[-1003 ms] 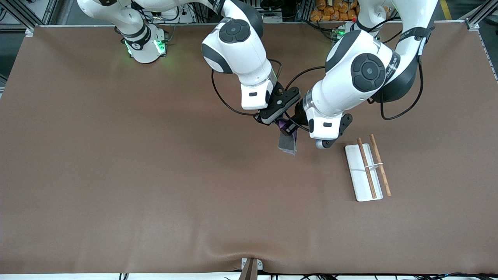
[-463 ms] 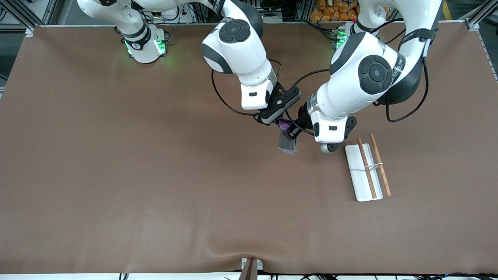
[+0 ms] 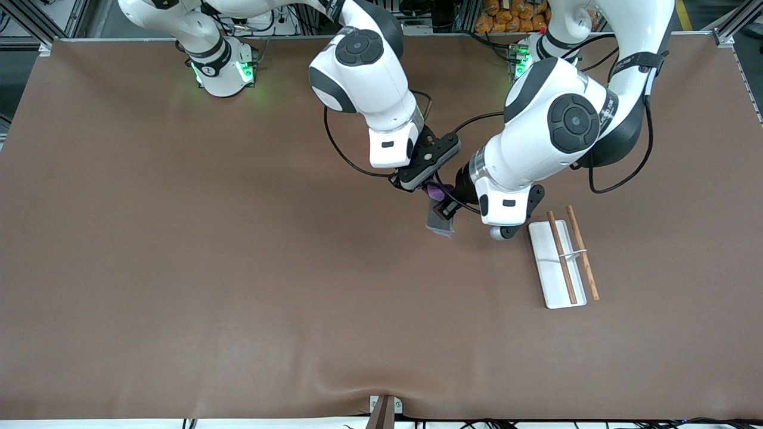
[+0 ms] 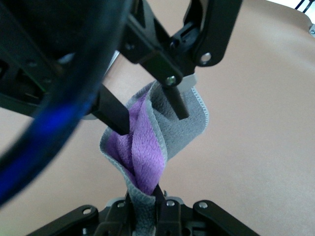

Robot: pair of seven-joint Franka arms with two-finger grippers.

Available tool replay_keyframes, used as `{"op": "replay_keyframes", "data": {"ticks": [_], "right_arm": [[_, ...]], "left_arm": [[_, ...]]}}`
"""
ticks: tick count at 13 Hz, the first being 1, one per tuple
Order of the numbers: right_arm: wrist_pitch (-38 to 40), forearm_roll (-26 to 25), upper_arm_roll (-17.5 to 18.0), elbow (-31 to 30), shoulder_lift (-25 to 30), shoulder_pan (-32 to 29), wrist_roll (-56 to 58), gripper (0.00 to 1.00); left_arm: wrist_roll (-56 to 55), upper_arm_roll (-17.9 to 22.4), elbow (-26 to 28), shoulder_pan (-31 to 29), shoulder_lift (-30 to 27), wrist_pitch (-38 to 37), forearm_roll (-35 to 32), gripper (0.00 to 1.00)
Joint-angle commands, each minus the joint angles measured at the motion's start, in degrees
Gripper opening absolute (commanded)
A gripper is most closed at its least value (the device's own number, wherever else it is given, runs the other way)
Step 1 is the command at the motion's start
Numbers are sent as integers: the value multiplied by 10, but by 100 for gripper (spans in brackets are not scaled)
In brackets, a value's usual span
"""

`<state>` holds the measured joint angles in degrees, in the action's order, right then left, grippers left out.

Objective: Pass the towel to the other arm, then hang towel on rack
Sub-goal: 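Open the right gripper and pull the towel away with the left gripper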

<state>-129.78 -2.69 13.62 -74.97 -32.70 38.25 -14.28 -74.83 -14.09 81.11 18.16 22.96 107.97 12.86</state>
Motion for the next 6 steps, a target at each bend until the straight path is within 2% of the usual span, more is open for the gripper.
{"op": "replay_keyframes", "data": {"ticks": [1,2,3,5,6], "right_arm": [[-3,-9,3,-3,4,-3,0,0],[-3,-9,3,-3,4,-3,0,0],[-3,-9,2,-3,4,-3,0,0],[-3,-9,2,-3,4,-3,0,0],[-3,-9,2,-3,4,-3,0,0]], "left_arm": [[-8,0,-17,1,11,6,5,43],[-9,0,-16,4,12,6,4,42],[-9,0,-15,4,11,6,4,34],[-9,0,-15,7,9,5,4,6],[-8,0,-15,7,9,5,3,0]]}}
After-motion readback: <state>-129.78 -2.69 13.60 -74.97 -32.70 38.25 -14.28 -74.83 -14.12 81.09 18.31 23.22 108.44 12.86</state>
